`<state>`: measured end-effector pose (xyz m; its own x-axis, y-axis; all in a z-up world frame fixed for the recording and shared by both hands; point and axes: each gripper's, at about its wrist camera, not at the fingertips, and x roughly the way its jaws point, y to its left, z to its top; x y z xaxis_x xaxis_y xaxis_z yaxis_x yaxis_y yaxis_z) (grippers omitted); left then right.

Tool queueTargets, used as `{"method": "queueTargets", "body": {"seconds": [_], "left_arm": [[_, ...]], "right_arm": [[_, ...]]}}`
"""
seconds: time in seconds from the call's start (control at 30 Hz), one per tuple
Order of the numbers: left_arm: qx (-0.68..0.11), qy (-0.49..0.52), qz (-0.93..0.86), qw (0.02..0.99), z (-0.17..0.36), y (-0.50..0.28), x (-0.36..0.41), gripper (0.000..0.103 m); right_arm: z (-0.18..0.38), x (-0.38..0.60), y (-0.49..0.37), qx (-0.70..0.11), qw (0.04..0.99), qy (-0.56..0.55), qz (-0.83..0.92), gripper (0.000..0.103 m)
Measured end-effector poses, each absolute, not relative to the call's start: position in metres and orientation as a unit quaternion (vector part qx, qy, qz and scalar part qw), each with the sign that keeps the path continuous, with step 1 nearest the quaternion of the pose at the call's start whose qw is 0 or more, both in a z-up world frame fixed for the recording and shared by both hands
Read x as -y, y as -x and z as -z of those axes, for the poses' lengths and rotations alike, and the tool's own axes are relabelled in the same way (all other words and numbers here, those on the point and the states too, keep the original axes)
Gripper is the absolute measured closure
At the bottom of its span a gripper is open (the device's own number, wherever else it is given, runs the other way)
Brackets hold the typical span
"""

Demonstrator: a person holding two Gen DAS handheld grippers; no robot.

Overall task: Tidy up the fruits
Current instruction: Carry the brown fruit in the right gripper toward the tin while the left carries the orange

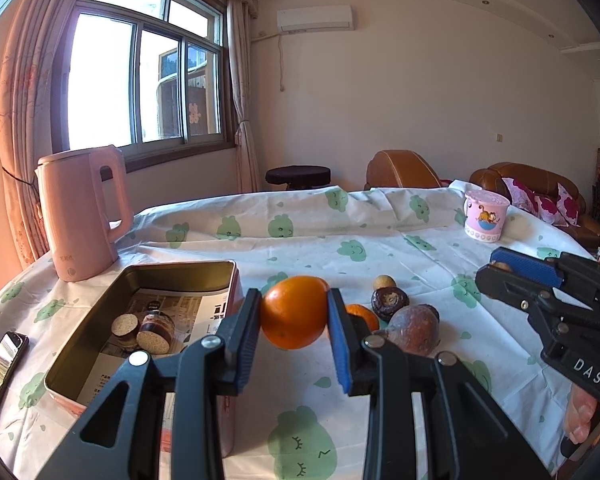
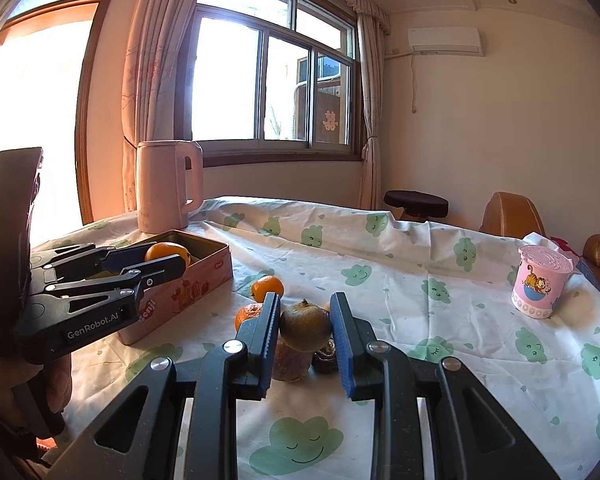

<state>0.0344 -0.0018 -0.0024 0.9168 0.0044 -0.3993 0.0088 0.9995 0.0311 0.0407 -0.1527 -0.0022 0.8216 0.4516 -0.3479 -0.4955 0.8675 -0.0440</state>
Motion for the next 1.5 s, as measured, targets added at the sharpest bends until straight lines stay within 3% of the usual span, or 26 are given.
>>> {"method": "queueTargets", "body": {"seconds": [0.67, 1.5], "left_arm": [[-0.222, -0.032, -0.049, 0.973, -0.007, -0.037, -0.045, 0.069], [-0.270, -0.032, -0.098, 0.957, 0.006, -0.051, -0.120, 0.069]], "right_arm": [[-0.049, 0.078, -0.042, -0.134, 0.930, 0.121, -0.321, 0.076], [-0.036, -0.016, -0.069, -0.166, 0.898, 0.142, -0.382, 0.075]]}}
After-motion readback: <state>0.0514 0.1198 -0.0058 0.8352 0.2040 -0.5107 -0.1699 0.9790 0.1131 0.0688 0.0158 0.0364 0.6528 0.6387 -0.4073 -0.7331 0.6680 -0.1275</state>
